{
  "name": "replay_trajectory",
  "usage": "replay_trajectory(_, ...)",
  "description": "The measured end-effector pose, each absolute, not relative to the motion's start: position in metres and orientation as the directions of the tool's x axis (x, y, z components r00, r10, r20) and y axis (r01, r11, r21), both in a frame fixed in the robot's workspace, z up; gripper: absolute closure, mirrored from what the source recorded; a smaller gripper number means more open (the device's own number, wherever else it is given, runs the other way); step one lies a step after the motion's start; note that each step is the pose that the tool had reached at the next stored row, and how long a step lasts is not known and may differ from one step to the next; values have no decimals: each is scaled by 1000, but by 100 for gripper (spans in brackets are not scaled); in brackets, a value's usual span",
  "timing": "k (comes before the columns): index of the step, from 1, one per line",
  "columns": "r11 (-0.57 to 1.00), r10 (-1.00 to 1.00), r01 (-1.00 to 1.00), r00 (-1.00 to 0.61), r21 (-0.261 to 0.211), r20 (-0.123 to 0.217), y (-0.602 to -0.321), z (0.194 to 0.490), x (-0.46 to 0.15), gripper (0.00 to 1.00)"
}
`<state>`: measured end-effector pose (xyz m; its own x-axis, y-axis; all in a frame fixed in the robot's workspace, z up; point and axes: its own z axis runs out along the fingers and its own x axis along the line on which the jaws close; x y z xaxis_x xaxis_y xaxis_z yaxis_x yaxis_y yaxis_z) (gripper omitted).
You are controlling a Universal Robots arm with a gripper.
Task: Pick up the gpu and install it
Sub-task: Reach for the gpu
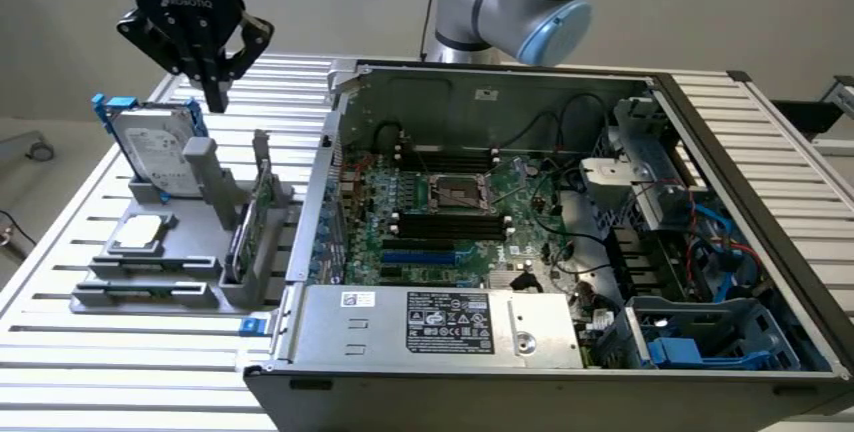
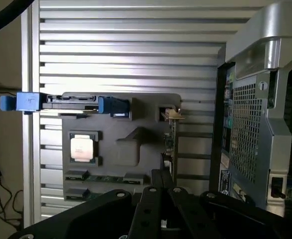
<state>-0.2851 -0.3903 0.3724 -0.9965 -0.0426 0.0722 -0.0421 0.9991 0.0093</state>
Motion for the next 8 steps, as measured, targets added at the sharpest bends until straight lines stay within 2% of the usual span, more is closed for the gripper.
replay_trajectory(6,992,-123,-123,-992,1,21,-390,371,-285,89)
replay_trajectory(8,992,-124,-124,-992,-4,18,-390,371,-286,89)
